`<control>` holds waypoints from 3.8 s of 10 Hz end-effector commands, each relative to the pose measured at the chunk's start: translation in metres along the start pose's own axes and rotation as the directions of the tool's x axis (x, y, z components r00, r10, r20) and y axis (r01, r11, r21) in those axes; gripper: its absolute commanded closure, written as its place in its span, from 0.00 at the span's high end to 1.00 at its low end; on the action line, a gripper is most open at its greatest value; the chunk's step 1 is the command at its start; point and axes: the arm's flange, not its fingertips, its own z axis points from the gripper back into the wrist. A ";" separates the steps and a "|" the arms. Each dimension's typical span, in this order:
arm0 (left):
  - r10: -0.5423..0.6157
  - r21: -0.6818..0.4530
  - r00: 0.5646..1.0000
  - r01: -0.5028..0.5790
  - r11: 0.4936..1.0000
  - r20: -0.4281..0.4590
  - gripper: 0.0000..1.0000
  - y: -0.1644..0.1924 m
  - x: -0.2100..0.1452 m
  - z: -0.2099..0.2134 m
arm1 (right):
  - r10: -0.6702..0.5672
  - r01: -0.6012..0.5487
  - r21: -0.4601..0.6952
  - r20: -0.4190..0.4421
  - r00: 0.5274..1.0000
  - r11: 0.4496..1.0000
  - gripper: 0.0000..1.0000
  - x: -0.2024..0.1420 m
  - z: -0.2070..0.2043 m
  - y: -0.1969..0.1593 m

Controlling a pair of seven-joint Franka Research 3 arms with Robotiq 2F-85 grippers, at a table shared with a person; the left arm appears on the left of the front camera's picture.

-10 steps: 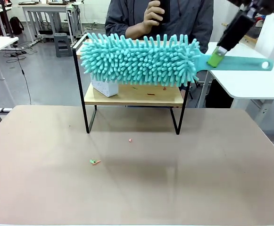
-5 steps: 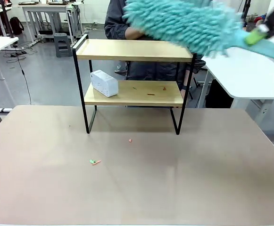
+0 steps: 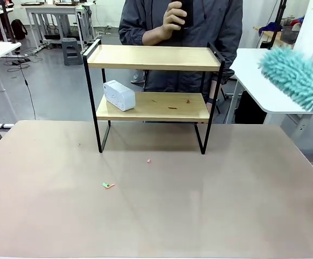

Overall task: Clean the shelf.
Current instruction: Clean the specific tier of the Shelf with the Duster once objects are removed, then clean the remaining tier of the Shelf with the Duster once objects are removed.

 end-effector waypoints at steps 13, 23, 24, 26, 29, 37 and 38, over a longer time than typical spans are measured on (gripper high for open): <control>-0.017 -0.015 1.000 0.017 1.000 0.017 1.00 0.000 0.000 -0.002 | 0.000 0.000 0.000 0.000 1.000 1.000 0.12 0.000 0.000 0.000; -0.017 -0.015 1.000 0.017 1.000 0.017 1.00 0.000 0.000 -0.002 | 0.341 -0.366 -0.071 -0.235 0.910 0.928 0.12 -0.089 0.009 0.054; -0.017 -0.015 1.000 0.017 1.000 0.017 1.00 0.000 0.000 -0.002 | 0.405 -0.441 -0.084 -0.275 0.872 0.893 0.12 -0.113 0.006 0.060; -0.017 -0.015 1.000 0.017 1.000 0.017 1.00 0.000 0.000 -0.002 | 0.489 -0.553 -0.126 -0.336 0.805 0.823 0.12 -0.147 -0.027 0.077; -0.017 -0.015 1.000 0.017 1.000 0.017 1.00 0.000 0.000 -0.002 | 0.494 -0.575 -0.235 -0.325 0.806 0.783 0.12 -0.150 -0.121 0.120; -0.017 -0.015 1.000 0.017 1.000 0.017 1.00 0.000 0.000 -0.002 | 0.527 -0.638 -0.307 -0.372 0.764 0.707 0.12 -0.135 -0.191 0.184; -0.017 -0.015 1.000 0.017 1.000 0.017 1.00 0.000 0.000 -0.002 | 0.510 -0.589 -0.382 -0.296 0.808 0.712 0.12 -0.124 -0.201 0.191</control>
